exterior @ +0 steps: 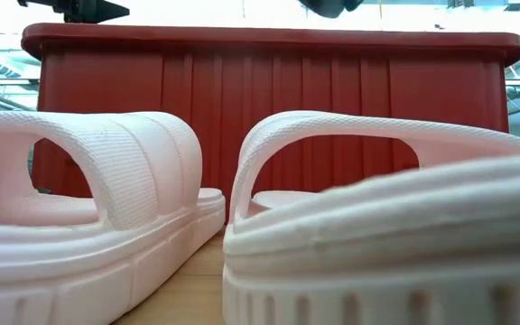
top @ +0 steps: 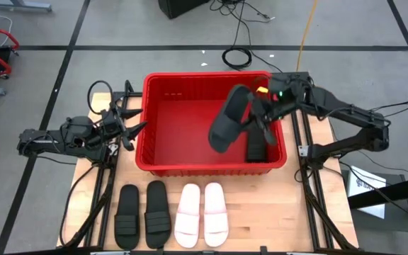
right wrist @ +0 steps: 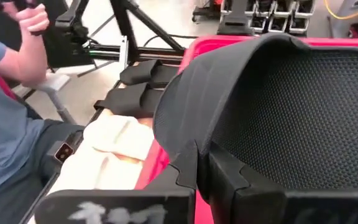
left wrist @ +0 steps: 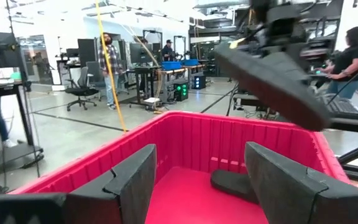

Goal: Pick and place slides into bin
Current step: Put the black slide into the red container

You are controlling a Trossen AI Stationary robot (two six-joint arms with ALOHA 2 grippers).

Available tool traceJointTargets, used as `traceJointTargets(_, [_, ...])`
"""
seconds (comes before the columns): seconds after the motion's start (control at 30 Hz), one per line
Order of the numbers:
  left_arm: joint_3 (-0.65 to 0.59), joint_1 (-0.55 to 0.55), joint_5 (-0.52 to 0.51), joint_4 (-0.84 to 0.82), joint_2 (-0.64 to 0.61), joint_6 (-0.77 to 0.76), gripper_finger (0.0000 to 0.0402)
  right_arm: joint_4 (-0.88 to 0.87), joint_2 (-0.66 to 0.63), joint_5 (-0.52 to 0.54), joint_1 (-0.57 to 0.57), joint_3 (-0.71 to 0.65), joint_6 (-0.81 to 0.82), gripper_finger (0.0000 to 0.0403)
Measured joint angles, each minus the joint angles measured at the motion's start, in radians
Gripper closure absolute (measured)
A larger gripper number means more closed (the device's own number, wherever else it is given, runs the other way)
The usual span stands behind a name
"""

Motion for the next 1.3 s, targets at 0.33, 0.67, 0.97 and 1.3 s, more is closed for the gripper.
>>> traceJointTargets(0.33, [0.000,0.067,0.006,0.009,0.007,0.009,0.0151,-0.106,0.090,-0.208,-0.307,0.046,-0.126,0.0399])
traceJointTargets(0.67, [0.000,0.224,0.126,0.061,0.081,0.012,0.0151,-0.336,0.248,-0.233,-0.416,0.188,-0.306,0.0401])
traceJointTargets(0.97, [0.000,0.376,0.305,0.156,0.102,0.043,0.0151,-0.628,0.369,-0.166,-0.456,0.304,-0.444,0.0402])
traceJointTargets(1.3, [0.000,0.509,0.461,0.168,0.167,0.034,0.0151,-0.794,0.441,-0.118,-0.459,0.314,-0.472,0.0402])
